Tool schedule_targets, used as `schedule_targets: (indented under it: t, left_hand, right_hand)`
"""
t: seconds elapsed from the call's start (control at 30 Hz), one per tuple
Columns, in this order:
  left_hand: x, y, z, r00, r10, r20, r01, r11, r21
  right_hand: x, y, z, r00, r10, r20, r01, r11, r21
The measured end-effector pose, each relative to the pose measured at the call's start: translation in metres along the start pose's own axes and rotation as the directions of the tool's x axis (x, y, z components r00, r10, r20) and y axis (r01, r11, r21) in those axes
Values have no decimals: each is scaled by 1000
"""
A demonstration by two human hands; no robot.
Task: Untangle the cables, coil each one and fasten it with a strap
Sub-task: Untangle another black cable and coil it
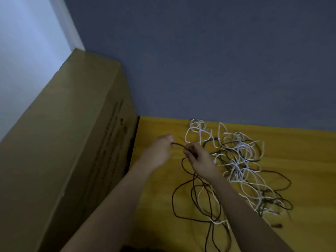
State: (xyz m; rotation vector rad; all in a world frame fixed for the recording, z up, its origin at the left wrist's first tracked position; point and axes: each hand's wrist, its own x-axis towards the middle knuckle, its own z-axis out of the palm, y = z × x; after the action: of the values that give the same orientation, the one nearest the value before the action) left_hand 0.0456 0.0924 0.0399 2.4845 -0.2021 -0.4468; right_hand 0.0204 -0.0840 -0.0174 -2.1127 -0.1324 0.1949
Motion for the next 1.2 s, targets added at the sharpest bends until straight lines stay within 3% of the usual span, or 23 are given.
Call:
schedule_targets:
  t: [0.13, 0.27, 0.33, 0.37, 0.47, 0.57, 0.63, 0.7, 0.77, 0.8, 1.0, 1.1, 1.2]
  left_hand:
    - [20, 12, -59, 965, 54, -258, -81, 992, -93]
    - [23, 39, -97, 925, 74, -373, -142, 977, -160]
    - [19, 49, -102, 912, 90, -401, -178, 966, -188]
    - [14, 54, -101, 910, 98, -402, -192, 961, -200]
    - [-1, 65, -92, 904, 159, -398, -270, 932, -242]
    - [-19, 81, -84, 879, 269, -394, -387, 885, -258]
    - [-24, 90, -81, 876, 316, -365, -430, 854, -292]
    - [-28, 98, -79, 891, 315, -327, -433, 805, -406]
    - [-34, 102, -76, 913, 284, -293, -403, 742, -535]
    - [-38, 103, -75, 920, 272, -283, -390, 718, -577]
    - [-50, 102, -72, 956, 186, -228, -294, 585, -756]
    - [-54, 94, -65, 973, 146, -176, -225, 471, -853]
    - [-60, 87, -56, 982, 134, -134, -170, 305, -937]
  right_hand:
    - [-15, 6, -39, 988, 107, -110, -101, 993, 60]
    - [-39, 13, -52, 966, 182, -183, -199, 977, -80]
    - [-41, -2, -60, 937, 240, -255, -256, 966, -31]
    - [-40, -16, -66, 913, 264, -312, -254, 964, 72]
    - [-39, -81, -91, 872, 265, -412, -63, 895, 441]
    - [-51, -135, -122, 806, 151, -572, 221, 819, 529]
    - [-59, -145, -135, 751, 100, -652, 278, 849, 450]
    - [-64, -133, -139, 737, 80, -671, 104, 968, 229]
    - [-68, -123, -142, 764, 78, -641, -98, 995, 4]
    - [-69, -127, -147, 758, 73, -649, -110, 994, -17]
    - [-79, -175, -161, 652, -95, -752, 181, 983, 33]
    - [-86, -118, -126, 683, 146, -716, -75, 989, 130]
    - [-104, -57, -89, 712, 385, -587, -342, 921, 190]
